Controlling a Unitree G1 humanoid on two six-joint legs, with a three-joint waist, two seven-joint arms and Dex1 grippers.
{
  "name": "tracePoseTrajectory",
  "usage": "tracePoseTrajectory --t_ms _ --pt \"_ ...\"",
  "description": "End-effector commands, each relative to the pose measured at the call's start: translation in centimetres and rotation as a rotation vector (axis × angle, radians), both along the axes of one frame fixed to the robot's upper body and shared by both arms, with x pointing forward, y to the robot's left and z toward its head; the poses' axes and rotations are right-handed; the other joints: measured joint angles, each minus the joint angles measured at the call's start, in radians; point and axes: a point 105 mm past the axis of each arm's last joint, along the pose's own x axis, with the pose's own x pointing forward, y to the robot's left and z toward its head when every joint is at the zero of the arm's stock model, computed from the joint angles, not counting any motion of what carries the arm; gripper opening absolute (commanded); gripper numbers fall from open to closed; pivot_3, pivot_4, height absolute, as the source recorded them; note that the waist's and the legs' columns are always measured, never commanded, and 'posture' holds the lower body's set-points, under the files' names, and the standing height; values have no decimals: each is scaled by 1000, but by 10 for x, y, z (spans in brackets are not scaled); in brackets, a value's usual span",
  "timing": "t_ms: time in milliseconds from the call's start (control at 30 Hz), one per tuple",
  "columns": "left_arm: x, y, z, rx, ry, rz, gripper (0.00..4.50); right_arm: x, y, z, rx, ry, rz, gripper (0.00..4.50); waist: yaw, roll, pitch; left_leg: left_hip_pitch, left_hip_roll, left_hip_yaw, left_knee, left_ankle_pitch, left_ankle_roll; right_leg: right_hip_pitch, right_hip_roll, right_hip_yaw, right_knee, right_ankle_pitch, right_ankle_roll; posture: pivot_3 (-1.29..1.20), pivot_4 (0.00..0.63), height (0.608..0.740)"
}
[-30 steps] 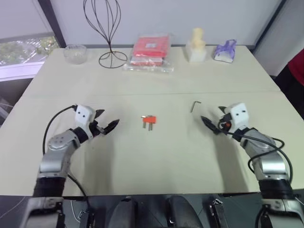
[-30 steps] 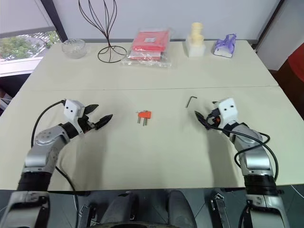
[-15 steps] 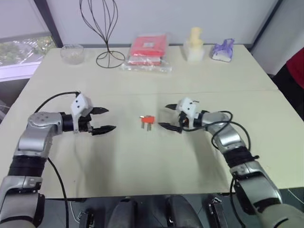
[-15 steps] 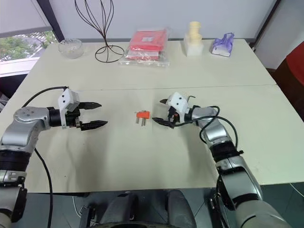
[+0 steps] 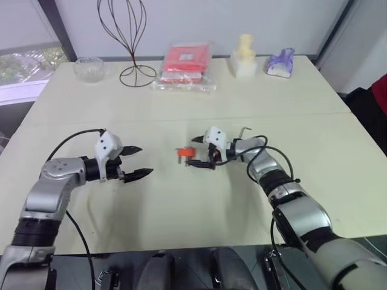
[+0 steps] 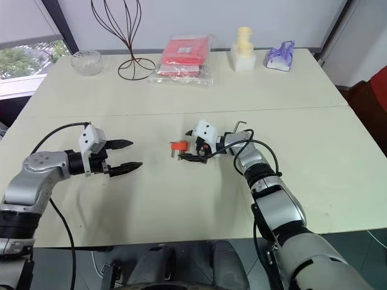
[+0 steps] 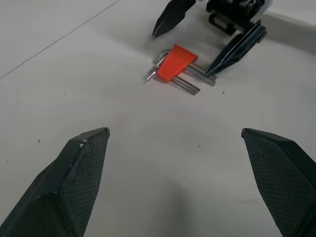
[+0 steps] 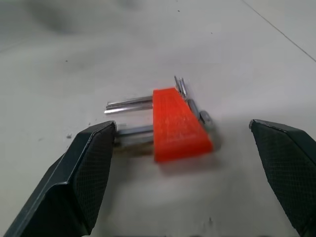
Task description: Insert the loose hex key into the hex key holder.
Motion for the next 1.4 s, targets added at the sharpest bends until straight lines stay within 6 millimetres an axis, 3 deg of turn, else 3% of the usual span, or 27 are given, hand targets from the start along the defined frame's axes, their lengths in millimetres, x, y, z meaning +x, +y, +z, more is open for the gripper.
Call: tracePoseTrajectory --t_ms 33,167,300,433,533,667,1000,1400 --pt "-2 0 12 -6 -55 17 4500 0 1 -1 -15 10 20 3689 -3 0 0 0 0 0 0 0 0 0 0 0 0 0 0 0 150 740" --pt "-4 2 11 -7 -58 37 4500 0 0 -2 -16 22 18 1709 -8 0 0 0 0 -1 0 0 0 0 0 0 0 0 0 0 150 740" --pt "-5 4 9 -7 -56 51 4500 3 -1 12 57 22 15 1709 -11 0 0 0 0 -1 0 0 0 0 0 0 0 0 0 0 150 740" --pt "-4 3 6 -6 -53 55 4500 4 -1 38 193 50 24 1709 -12 1 0 0 0 -1 0 0 0 0 0 0 0 0 0 0 150 740" --pt "-2 1 5 -6 -51 51 4500 4 -4 49 212 35 29 2504 -12 1 0 0 0 -1 -1 0 0 0 0 0 0 0 0 0 150 740" --pt "0 -3 3 -8 -47 39 4500 3 -9 45 165 33 28 4446 -10 1 0 0 0 -1 -1 0 0 0 -1 0 0 0 0 0 150 740" --pt "-1 -4 1 -5 -47 37 4500 -3 -22 13 5 24 28 4446 -13 1 0 0 0 0 -1 0 0 -1 -1 0 0 0 0 0 150 740" --pt "-2 -4 -3 0 -47 43 4500 -8 -29 -7 -7 22 -23 4446 -13 0 0 0 0 0 -1 0 0 -1 -1 0 0 0 0 0 150 740"
